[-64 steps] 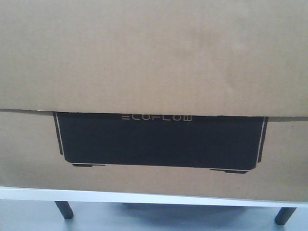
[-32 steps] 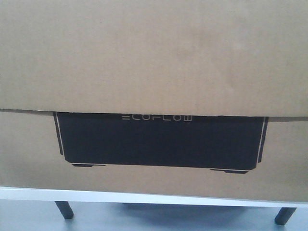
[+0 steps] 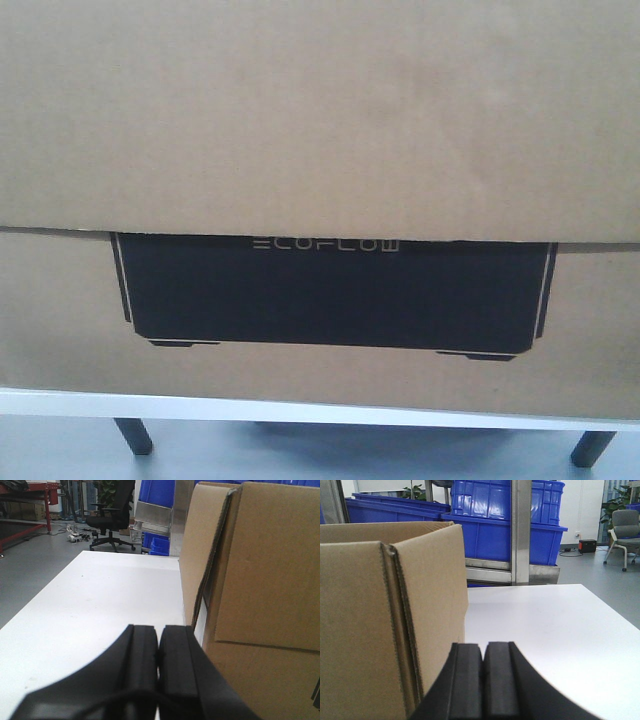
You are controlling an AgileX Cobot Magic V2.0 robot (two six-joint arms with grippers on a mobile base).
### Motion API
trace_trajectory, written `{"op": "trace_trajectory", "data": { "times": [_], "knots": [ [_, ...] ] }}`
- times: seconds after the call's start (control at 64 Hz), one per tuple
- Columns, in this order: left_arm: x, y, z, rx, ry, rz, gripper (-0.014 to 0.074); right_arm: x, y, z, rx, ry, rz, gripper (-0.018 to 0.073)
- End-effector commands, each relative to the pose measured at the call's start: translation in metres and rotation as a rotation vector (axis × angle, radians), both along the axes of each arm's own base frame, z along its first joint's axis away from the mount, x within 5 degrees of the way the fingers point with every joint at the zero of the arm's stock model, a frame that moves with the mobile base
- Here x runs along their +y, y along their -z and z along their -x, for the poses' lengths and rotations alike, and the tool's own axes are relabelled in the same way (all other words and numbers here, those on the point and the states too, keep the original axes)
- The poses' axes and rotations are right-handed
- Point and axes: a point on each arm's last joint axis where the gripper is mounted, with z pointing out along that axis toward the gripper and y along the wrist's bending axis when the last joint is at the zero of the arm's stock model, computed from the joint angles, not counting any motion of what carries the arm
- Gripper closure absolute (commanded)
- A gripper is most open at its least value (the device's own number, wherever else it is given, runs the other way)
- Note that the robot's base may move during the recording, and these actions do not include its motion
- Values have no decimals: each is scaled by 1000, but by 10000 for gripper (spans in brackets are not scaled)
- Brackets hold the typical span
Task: Grab box from left shelf to table start
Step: 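Withdraw both open grippers back from the box on the table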
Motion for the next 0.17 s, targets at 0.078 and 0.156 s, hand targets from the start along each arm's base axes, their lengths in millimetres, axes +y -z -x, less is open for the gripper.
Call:
{"op": "trace_trajectory", "data": {
  "times": [0.078, 0.156],
  "knots": [
    [0, 1, 0, -71, 2, 20, 611, -1, -9, 2, -94, 15, 18, 542],
    [0, 1, 0, -71, 2, 20, 611, -1, -9, 2, -94, 15, 18, 542]
  ]
}}
